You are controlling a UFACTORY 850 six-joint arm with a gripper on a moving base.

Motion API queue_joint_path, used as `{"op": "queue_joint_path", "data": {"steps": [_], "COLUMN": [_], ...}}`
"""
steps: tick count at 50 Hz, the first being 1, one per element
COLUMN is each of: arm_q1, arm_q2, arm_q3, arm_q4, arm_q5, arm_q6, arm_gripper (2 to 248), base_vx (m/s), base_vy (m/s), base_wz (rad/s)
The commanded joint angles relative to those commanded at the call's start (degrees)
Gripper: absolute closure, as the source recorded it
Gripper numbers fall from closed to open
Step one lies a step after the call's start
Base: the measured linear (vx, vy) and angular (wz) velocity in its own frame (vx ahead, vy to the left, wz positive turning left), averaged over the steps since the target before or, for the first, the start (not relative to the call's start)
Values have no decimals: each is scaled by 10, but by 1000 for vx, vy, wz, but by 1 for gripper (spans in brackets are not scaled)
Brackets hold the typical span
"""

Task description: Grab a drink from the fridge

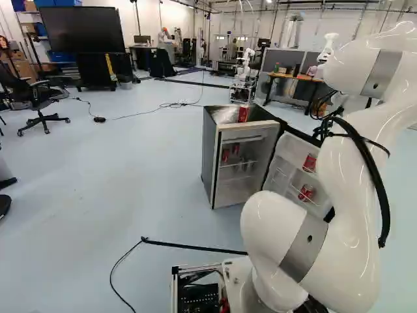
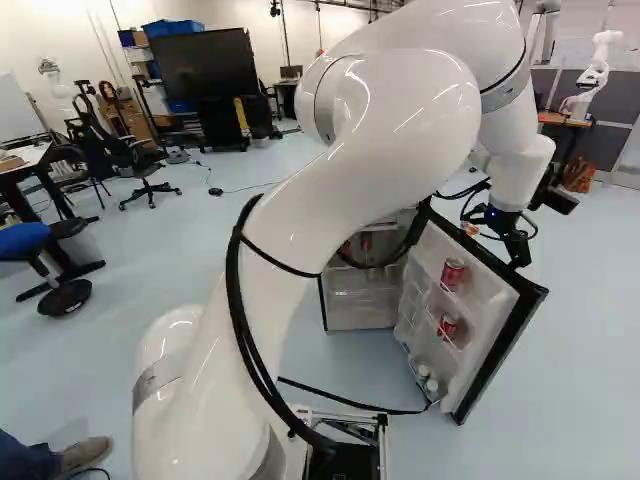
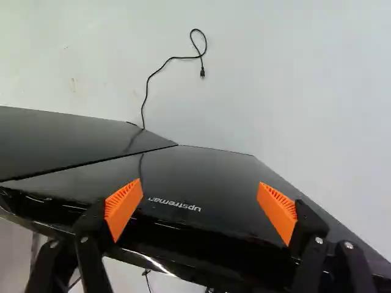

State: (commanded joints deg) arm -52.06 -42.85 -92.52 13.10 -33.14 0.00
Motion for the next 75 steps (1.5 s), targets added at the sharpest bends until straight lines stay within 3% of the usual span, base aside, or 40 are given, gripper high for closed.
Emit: {"op": "queue_joint_path", "data": {"steps": [12,35,64,75], "arm_q1": [1,0,-1,-1], "arm_q2": [-7,-51,-78,-78], "arm_q3": [-7,-73,-87,-87], "arm_q4": [0,0,0,-8], "arm_q5": [0,0,-1,-22], "arm_q6": [0,0,0,0], "arm_gripper": [3,3,3,3], "base_vx": [0,0,0,0], "base_vy": [0,0,0,0], "base_wz": [0,0,0,0]}}
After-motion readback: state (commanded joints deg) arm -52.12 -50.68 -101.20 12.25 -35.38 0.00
